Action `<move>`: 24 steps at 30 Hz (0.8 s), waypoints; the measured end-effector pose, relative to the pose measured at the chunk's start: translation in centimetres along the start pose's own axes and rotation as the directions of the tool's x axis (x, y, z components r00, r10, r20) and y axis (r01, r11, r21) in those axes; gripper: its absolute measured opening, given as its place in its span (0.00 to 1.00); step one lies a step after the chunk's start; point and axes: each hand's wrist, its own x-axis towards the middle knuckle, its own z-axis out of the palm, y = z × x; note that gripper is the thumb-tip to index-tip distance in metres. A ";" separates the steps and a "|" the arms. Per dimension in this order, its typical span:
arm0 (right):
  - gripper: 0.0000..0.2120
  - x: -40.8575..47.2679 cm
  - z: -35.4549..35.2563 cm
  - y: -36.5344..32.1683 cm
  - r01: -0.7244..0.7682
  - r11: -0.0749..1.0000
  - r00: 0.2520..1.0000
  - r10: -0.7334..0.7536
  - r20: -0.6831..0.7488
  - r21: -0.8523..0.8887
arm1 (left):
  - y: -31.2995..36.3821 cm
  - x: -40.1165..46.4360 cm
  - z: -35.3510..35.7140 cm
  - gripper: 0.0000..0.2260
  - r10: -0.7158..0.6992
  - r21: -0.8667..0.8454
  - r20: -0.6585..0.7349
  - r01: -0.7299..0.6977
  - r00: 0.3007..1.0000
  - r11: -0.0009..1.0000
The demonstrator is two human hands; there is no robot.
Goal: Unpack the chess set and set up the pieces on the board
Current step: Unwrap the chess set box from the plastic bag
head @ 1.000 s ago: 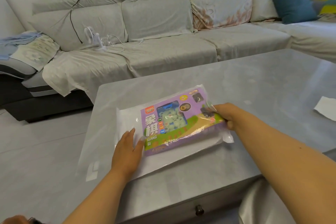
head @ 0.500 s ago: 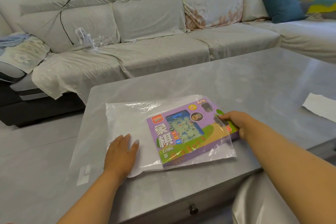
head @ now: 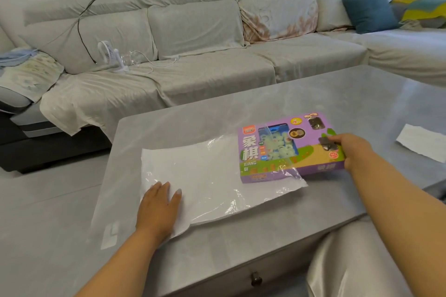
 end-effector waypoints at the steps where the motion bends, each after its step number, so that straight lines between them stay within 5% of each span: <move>1: 0.05 0.0 -0.5 -0.8 0.020 1.000 1.000 -0.020 -0.005 -0.009 | 0.1 -0.1 -0.1 0.24 0.002 -0.012 -0.007 -0.002 1.000 1.000; 8: 0.04 0.4 -4.1 -5.2 0.077 0.997 0.995 -0.078 -0.061 -0.016 | 0.3 -0.2 -0.5 0.24 -0.008 -0.033 -0.023 0.007 1.000 0.999; 14: 0.09 1.8 -6.5 -6.2 0.155 0.972 0.975 -0.122 -0.185 0.177 | 1.3 0.1 -0.8 0.23 -0.026 -0.100 -0.008 0.025 1.000 0.995; 18: 0.16 1.4 -5.3 -5.7 0.161 0.938 0.981 -0.117 -0.156 0.308 | 3.2 0.8 -1.8 0.21 -0.009 -0.056 -0.134 0.002 0.991 0.998; 20: 0.07 -0.1 -4.1 -5.7 0.174 0.917 0.975 -0.108 -0.196 0.359 | 4.8 0.8 -2.7 0.20 0.005 -0.166 -0.181 -0.036 0.983 0.985; 24: 0.10 -1.0 -2.5 -6.1 0.234 0.849 0.954 -0.106 -0.280 0.474 | 8.4 0.3 -4.6 0.19 -0.013 -0.434 -0.125 -0.043 0.992 0.900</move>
